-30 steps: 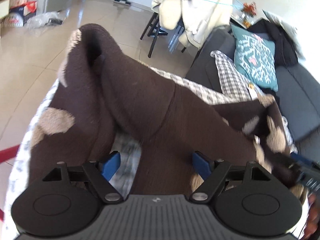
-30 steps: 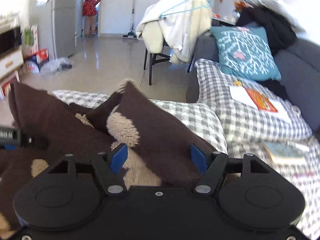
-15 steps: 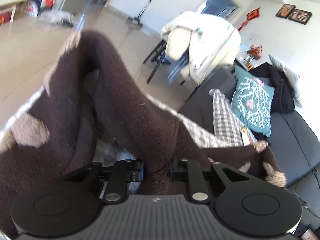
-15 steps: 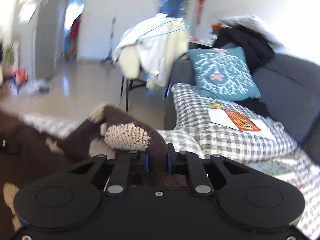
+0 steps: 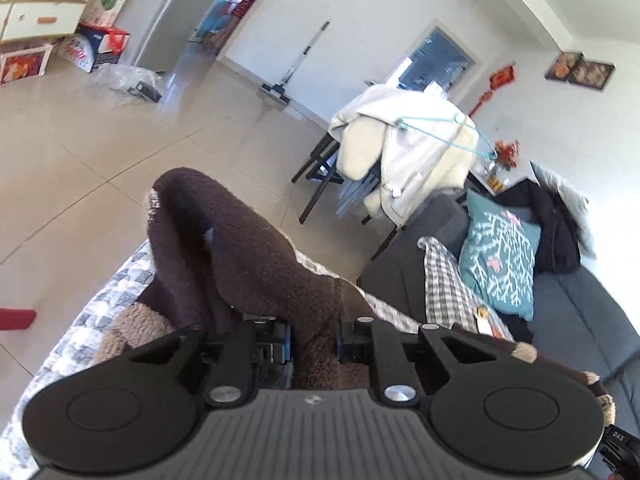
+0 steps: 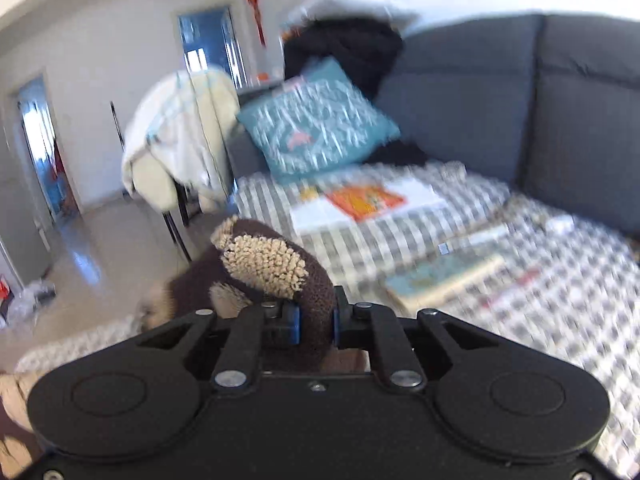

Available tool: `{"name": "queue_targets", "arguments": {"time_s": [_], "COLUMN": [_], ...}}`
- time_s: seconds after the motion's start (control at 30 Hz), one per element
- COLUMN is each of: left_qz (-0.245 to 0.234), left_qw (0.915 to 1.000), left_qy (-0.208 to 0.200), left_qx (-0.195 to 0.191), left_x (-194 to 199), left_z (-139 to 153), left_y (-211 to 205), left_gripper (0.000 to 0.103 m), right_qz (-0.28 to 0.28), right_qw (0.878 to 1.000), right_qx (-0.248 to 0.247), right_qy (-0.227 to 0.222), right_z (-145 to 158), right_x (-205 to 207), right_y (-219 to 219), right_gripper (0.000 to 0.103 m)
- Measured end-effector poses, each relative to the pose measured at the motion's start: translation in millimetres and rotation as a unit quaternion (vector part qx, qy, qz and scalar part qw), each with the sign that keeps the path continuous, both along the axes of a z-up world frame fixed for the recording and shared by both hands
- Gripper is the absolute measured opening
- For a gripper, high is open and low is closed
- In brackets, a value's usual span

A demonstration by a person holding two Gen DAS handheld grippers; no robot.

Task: Fold clothes

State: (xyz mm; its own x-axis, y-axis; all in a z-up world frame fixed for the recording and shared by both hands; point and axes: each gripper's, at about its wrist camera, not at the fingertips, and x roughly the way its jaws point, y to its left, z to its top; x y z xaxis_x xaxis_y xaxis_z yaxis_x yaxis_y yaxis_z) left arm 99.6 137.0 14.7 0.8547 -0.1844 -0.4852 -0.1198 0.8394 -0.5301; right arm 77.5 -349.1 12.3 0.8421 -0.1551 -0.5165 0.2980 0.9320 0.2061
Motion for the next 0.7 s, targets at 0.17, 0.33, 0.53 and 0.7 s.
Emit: {"name": "queue_targets", "arguments": {"time_s": [0.17,0.33,0.53,0.7], "left_qz": [-0.050,-0.074,-0.087,-0.117], "left_qw": [0.9964,0.9900,0.9798,0.9799], "left_qy": [0.065,0.118,0.179,0.155], "left_qx": [0.021,0.019,0.020,0.043], "left_x": [-18.0,-32.7,-39.5,-48.8], "left_z": [-1.6,-13.6,-36.9,-21.4], "left_y": [-3.9,0.2,-4.4,-3.8], "left_gripper": [0.018,0.018,0.020,0.044], "right_qz": [0.034,0.052,0.063,0.017], "right_qw": [0.997,0.990,0.985,0.989], "right_qx": [-0.022,-0.026,-0.039,-0.058], "right_qy": [0.071,0.128,0.158,0.132], "right_z": [-21.8,-42.4,-53.7,-35.3], "right_x": [-15.0,-23.2,-21.2,-26.0], "right_y": [0.9,0.3,4.2,-3.1], "right_gripper": [0.015,0.017,0.030,0.069]}}
